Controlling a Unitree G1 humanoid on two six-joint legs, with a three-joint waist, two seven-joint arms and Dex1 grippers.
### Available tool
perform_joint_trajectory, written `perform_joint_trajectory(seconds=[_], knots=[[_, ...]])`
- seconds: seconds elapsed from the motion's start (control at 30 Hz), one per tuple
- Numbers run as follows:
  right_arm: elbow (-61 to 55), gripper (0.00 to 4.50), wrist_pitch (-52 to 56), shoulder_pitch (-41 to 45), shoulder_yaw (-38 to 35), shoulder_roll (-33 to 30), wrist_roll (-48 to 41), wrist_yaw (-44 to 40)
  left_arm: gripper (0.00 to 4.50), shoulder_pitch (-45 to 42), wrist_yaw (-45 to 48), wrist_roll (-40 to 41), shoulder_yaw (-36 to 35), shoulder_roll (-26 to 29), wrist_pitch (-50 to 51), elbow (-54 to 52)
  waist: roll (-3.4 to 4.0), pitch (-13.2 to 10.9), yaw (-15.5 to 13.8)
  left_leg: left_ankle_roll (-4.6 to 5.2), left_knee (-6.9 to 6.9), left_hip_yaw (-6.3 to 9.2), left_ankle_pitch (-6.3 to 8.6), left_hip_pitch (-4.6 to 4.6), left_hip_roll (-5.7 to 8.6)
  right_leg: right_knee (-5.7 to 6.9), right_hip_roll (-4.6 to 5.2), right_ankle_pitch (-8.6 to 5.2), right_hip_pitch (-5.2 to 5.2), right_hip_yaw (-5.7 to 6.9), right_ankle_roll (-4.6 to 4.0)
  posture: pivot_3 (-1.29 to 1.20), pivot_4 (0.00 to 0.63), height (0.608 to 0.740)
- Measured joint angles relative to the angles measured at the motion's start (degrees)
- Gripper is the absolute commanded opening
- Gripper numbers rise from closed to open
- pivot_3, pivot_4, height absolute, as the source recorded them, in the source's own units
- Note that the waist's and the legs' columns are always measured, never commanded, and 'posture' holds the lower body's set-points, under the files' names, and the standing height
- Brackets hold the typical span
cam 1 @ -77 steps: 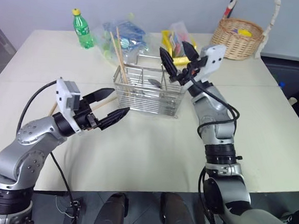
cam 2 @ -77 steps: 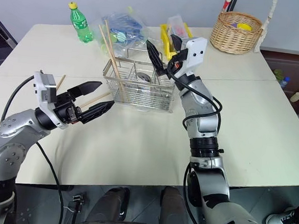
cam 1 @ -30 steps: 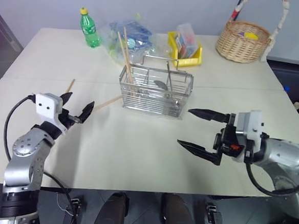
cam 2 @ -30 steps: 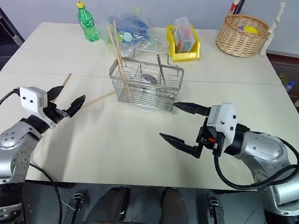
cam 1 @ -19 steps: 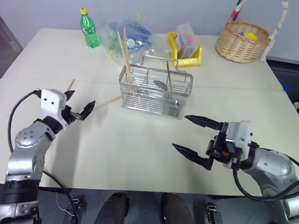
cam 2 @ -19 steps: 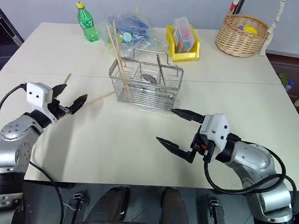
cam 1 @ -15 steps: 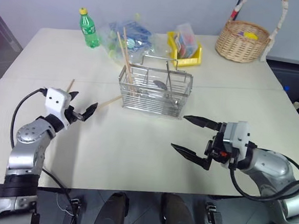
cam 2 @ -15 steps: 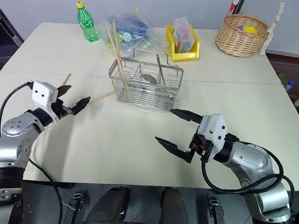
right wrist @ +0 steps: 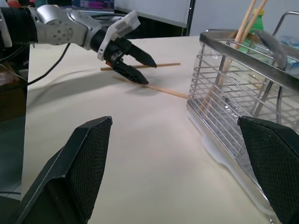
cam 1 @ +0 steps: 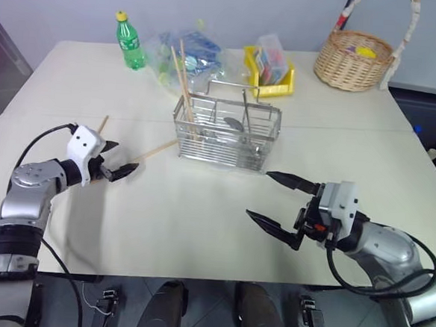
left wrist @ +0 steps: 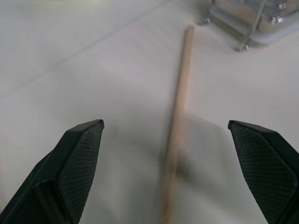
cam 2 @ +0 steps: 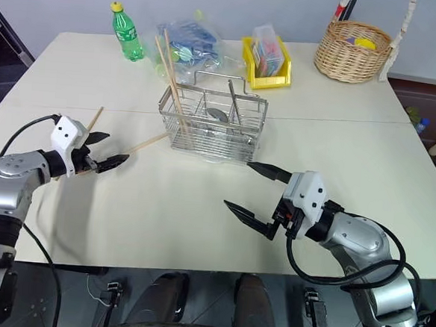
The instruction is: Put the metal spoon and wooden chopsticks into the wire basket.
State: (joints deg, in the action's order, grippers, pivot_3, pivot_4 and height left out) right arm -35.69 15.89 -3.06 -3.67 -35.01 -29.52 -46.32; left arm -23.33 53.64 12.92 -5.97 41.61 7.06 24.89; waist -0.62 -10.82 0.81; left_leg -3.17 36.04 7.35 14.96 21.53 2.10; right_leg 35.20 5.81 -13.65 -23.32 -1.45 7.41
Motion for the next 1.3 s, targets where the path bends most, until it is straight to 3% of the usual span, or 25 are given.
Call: perform_joint_trajectory(seconds=[0.23,0.57,0.93,1.3], knots=[[-0.2,4.41,-0.1,-0.5,0.4,0.4,0.5,1.6,4.50,-2.5,1.9,-4.6,4.4,0.6,-3.1,3.3,-0.01,0.0,-0.2,0.00,0.03,0.01,0.00,-0.02,0.00,0.02,0.00,0.00,0.04,0.00,0.01,0.00,0.150,0.740],[-0.4,4.41,-1.5,-1.1,1.8,2.0,2.3,3.5,4.50,-14.3,3.0,-12.1,9.8,1.1,-3.6,13.1,-0.01,0.0,0.2,0.01,0.06,0.01,0.00,-0.06,0.01,0.11,-0.02,0.00,0.06,0.01,0.03,0.00,0.150,0.740],[-0.4,4.41,-2.1,-1.2,1.7,2.0,3.4,5.3,4.50,-16.8,13.7,-10.8,9.7,0.9,2.2,17.2,-0.01,0.0,0.2,0.01,0.06,0.01,0.00,-0.08,0.01,0.19,-0.02,-0.01,0.06,0.01,0.04,0.00,0.150,0.740],[-0.4,4.41,-2.1,-0.7,1.4,2.0,3.4,5.6,4.50,-16.7,14.3,-11.0,9.6,1.1,2.5,17.2,-0.01,0.0,0.2,0.01,0.06,0.01,0.00,-0.11,0.01,0.21,-0.02,-0.01,0.06,0.00,0.04,0.00,0.150,0.740]])
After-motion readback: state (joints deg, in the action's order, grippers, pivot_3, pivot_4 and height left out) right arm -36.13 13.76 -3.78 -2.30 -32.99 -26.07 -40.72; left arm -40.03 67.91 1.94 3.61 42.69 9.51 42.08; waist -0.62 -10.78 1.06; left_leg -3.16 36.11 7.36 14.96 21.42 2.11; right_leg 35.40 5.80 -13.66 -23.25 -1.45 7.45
